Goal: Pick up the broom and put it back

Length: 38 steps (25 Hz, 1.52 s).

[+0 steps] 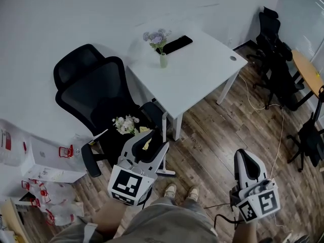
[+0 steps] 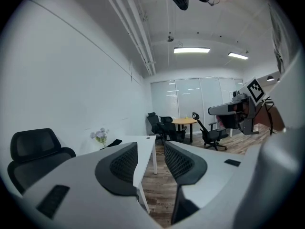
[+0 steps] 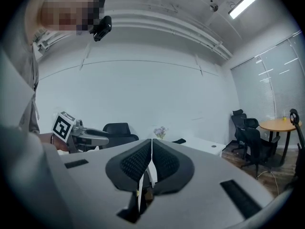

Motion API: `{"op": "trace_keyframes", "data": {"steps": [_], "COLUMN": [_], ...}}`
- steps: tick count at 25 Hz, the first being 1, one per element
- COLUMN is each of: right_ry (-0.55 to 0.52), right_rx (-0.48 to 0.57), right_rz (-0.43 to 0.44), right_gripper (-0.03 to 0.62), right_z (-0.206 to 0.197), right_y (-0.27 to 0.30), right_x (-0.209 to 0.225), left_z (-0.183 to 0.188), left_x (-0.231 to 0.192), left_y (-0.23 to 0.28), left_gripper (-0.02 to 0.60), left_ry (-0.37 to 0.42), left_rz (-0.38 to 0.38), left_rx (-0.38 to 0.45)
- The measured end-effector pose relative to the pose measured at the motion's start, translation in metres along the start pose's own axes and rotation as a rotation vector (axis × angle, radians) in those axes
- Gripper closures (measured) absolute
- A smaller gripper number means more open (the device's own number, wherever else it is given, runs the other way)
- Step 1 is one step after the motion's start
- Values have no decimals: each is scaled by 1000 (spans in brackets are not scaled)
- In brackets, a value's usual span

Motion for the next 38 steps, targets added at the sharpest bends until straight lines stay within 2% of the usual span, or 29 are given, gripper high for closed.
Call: {"op": "trace_keyframes", "data": {"steps": [9,16,26,38], "right_ry": [18,46,67,115], "right_rx": [-1,-53,-177,-272], "right_rz": [37,71,145,163], "right_gripper": [562,562,562,562], "right_z": [2,-25,-99,-223], "right_y": [8,29,83,122], "right_x": [23,38,48,71], "left_z": [3,-28,-142,-295], "left_x": [6,-8,-28,-37], "left_y": [10,25,75,135], "left_gripper": [391,390,382,376], "left_ry": [-7,-23,-93,-183], "left_rz": [47,115,176,193], "left_rx": [-18,-78,-247,-390]}}
Point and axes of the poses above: the fingertips, and each gripper's own axes: y forward along the fingers, x to its right, z out of its top, the point moved 2 cm from there along -y, backward along the fingers, and after that the axes turned 1 degree about x, right-handed, at the moved point
